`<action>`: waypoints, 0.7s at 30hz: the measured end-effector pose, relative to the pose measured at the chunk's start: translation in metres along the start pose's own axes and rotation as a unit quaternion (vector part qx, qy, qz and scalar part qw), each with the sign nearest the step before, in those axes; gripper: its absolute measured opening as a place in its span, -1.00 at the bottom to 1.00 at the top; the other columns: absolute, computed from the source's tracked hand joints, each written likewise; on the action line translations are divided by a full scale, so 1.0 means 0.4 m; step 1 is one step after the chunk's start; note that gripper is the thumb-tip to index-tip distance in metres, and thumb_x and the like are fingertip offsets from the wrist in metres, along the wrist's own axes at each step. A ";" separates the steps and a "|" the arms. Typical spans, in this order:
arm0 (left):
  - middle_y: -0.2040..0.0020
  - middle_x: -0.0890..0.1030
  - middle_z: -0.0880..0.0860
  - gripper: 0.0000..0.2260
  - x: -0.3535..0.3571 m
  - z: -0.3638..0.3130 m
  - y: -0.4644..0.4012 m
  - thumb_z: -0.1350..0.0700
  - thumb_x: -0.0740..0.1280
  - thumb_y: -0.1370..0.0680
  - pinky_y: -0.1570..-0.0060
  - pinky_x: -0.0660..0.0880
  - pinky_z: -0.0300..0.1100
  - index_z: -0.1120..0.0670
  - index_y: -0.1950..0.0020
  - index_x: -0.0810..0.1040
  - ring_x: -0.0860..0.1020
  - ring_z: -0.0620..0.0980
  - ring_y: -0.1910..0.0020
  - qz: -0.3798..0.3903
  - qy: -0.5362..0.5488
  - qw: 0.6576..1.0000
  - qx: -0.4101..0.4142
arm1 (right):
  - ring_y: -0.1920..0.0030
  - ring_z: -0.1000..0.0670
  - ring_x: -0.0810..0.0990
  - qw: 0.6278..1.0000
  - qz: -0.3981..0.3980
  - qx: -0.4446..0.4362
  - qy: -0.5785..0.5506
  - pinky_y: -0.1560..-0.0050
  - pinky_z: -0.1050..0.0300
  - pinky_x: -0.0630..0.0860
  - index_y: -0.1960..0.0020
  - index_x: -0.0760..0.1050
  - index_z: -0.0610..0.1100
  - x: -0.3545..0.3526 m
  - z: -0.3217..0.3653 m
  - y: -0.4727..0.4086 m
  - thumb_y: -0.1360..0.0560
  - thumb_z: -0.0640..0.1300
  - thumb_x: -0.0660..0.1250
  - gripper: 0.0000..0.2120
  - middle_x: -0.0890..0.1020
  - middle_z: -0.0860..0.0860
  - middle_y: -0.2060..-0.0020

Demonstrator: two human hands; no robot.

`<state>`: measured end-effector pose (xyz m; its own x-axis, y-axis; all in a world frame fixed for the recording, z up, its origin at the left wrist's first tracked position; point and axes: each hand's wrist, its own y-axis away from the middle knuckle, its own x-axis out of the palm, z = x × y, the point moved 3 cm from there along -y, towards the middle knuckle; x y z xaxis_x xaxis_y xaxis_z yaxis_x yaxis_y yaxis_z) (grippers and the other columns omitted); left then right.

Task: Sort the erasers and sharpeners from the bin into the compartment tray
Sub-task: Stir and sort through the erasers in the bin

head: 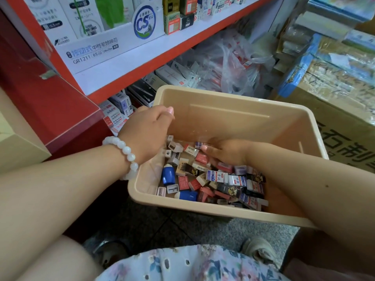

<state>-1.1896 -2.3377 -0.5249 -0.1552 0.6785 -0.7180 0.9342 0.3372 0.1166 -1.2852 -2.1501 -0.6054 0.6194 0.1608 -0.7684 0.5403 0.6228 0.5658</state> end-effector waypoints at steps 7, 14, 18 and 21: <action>-0.21 0.44 0.08 -0.67 0.003 0.001 -0.003 -0.07 0.01 -0.64 -0.07 0.23 -0.18 -0.06 -0.15 0.55 0.40 0.00 -0.13 0.002 -0.003 1.000 0.003 | 0.24 0.01 0.53 0.986 -0.067 0.052 -0.141 0.12 0.12 0.46 0.13 0.60 -0.10 -0.017 -0.034 -0.009 -0.59 0.21 0.02 -0.49 0.61 0.00 0.23; -0.22 0.46 0.08 -0.67 0.005 0.009 -0.009 -0.07 0.01 -0.64 -0.09 0.28 -0.13 -0.07 -0.14 0.55 0.43 0.03 -0.16 0.007 -0.014 1.000 0.012 | 0.05 0.03 0.56 0.995 -0.029 0.006 -0.098 -0.02 0.13 0.50 -0.04 0.61 -0.02 0.034 0.021 -0.048 -0.45 0.16 0.36 -0.70 0.59 0.09 -0.02; -0.23 0.45 0.08 -0.67 0.004 0.006 -0.005 -0.07 0.01 -0.64 -0.10 0.26 -0.15 -0.07 -0.15 0.55 0.41 0.02 -0.18 0.006 -0.008 1.000 0.012 | -0.09 0.02 0.50 0.997 0.039 -0.012 -0.064 -0.11 0.14 0.41 -0.17 0.54 -0.01 0.048 0.057 -0.048 -0.58 0.12 0.18 -0.70 0.54 0.05 -0.07; -0.23 0.44 0.08 -0.66 0.003 0.005 -0.003 -0.07 0.00 -0.64 -0.10 0.26 -0.14 -0.07 -0.16 0.54 0.40 0.02 -0.19 0.006 -0.013 1.000 0.012 | -0.02 -0.01 0.49 0.997 0.065 -0.004 -0.035 -0.09 0.17 0.33 -0.04 0.55 -0.12 0.031 0.058 -0.036 -0.65 0.10 -0.02 -0.57 0.54 -0.02 0.02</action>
<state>-1.1900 -2.3386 -0.5274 -0.1349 0.6649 -0.7346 0.9436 0.3125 0.1096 -1.2722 -2.1750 -0.6161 0.7222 0.1871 -0.6659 0.4486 0.6062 0.6567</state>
